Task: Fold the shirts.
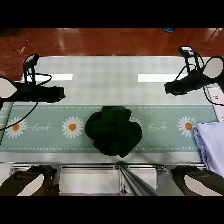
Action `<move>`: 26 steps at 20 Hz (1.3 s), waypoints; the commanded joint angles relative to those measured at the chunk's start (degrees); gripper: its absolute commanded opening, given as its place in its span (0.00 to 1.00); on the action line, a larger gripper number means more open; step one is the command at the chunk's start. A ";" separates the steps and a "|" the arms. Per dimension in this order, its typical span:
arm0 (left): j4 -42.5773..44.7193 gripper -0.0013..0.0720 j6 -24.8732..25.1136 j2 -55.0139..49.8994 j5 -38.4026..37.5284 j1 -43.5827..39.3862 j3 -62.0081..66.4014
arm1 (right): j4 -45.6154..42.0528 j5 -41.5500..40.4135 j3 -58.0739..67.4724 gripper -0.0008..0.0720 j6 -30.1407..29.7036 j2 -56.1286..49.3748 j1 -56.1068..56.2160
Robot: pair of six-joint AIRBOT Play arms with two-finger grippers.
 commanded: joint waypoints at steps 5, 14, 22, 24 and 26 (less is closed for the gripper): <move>0.04 0.05 0.15 -0.13 0.02 0.07 0.07 | 0.02 0.00 0.04 0.04 -0.02 -0.02 0.04; 0.02 0.05 0.15 -0.26 0.63 0.07 0.07 | 0.04 -0.02 0.07 0.04 0.00 -0.02 0.04; 0.04 0.05 0.15 -0.26 0.66 0.07 0.07 | -0.04 -15.43 0.07 0.04 -0.11 0.11 0.04; 0.87 0.37 0.13 -0.26 1.27 0.76 0.31 | -1.84 -16.55 0.07 0.11 -0.15 0.94 0.02; 4.20 0.71 -0.57 -0.24 0.00 4.26 2.93 | -2.89 -14.82 0.07 0.53 0.11 2.84 -0.55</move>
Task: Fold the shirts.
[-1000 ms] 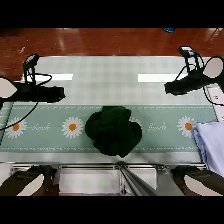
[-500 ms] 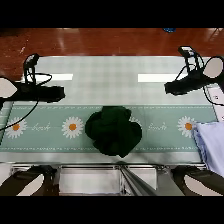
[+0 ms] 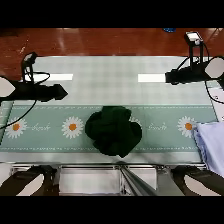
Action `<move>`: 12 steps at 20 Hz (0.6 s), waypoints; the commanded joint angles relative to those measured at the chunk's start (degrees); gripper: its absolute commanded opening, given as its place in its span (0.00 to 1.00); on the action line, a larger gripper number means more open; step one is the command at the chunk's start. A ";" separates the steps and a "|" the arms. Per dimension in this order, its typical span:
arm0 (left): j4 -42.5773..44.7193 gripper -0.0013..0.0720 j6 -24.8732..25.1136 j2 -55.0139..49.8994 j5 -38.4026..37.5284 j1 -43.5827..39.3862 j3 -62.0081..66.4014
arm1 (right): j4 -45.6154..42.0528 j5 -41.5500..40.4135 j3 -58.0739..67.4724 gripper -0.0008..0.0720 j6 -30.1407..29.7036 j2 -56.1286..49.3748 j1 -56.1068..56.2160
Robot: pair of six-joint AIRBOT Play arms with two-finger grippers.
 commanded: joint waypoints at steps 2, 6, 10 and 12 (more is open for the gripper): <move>2.99 0.71 -1.20 0.13 -3.32 8.41 6.40 | -6.97 2.95 0.04 0.53 3.85 4.46 -2.67; -2.97 0.71 -1.16 -0.09 -6.10 19.12 6.69 | -6.88 3.41 -9.99 0.53 9.86 13.64 -13.38; -25.62 0.71 11.65 -4.24 -7.87 18.58 -6.45 | 3.54 4.39 -29.86 0.58 3.96 18.40 -15.08; -29.90 0.71 15.65 -7.32 -7.82 14.60 -10.80 | 10.12 4.20 -35.67 0.58 2.45 18.51 -11.43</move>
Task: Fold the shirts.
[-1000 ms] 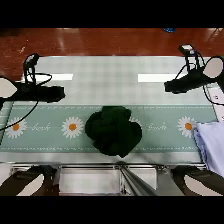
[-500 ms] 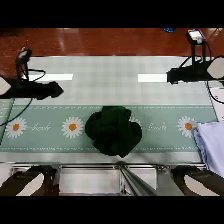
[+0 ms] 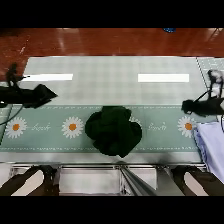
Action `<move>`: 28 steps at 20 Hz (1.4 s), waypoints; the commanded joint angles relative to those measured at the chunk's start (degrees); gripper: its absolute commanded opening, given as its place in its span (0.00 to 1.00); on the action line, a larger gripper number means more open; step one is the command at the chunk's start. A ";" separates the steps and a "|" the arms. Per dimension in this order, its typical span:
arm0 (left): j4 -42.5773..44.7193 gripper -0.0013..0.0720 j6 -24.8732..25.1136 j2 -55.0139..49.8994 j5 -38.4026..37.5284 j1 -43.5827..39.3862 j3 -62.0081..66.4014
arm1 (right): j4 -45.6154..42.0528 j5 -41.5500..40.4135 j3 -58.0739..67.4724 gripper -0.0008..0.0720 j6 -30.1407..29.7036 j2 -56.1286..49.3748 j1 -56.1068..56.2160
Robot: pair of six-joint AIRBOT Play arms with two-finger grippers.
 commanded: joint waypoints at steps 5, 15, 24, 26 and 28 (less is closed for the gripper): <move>-11.96 0.71 8.22 -11.58 -0.55 -14.01 -7.21 | 18.84 -2.29 -10.38 0.58 -2.67 1.88 6.21; -15.39 0.59 7.78 -22.91 0.33 -25.03 -4.11 | 22.36 4.17 -10.45 0.57 -6.12 1.88 6.21; -15.45 0.05 8.39 -23.06 -1.01 -25.09 0.87 | 36.06 9.11 -16.39 0.57 -13.16 1.88 16.81; -15.43 0.05 8.41 -23.06 -1.01 -25.09 0.85 | 36.54 7.82 -16.39 0.57 -13.16 1.88 20.28; -15.41 0.05 8.39 -23.06 -1.05 -25.09 0.85 | 38.77 5.01 -16.39 0.57 -13.16 1.81 23.93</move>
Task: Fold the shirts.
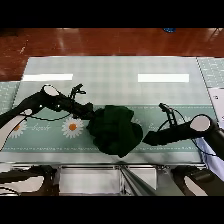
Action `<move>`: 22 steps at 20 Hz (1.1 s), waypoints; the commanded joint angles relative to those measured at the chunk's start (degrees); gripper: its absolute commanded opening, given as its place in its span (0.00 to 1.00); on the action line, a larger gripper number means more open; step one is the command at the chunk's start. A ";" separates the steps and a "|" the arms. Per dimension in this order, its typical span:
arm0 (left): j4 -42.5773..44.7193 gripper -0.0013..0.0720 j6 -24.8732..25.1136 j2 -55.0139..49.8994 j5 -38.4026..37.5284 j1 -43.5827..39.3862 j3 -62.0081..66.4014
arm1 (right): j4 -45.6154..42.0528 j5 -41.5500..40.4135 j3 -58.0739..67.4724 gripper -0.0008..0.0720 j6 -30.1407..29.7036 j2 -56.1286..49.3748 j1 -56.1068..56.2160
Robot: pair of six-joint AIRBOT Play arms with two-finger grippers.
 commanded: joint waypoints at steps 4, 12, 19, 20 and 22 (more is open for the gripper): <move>-0.07 0.05 -0.07 -0.04 -0.28 -0.07 0.31 | 9.53 -9.86 -0.22 0.57 -1.92 -0.07 8.94; -0.07 0.05 -0.26 -0.04 -0.17 -0.09 0.31 | 21.00 -20.17 -0.17 0.57 -10.99 -11.85 15.58; -0.22 0.05 -0.24 -0.04 -0.26 -0.09 0.31 | 25.75 -25.86 -0.02 0.50 -11.19 -19.23 18.64; -0.22 0.05 -0.24 -0.04 -0.20 -0.09 0.31 | 26.32 -26.12 0.04 0.50 -11.19 -19.37 18.62; -0.22 0.05 -0.24 -0.07 0.17 -0.09 0.31 | 27.54 -28.35 0.39 0.50 -11.17 -19.37 18.62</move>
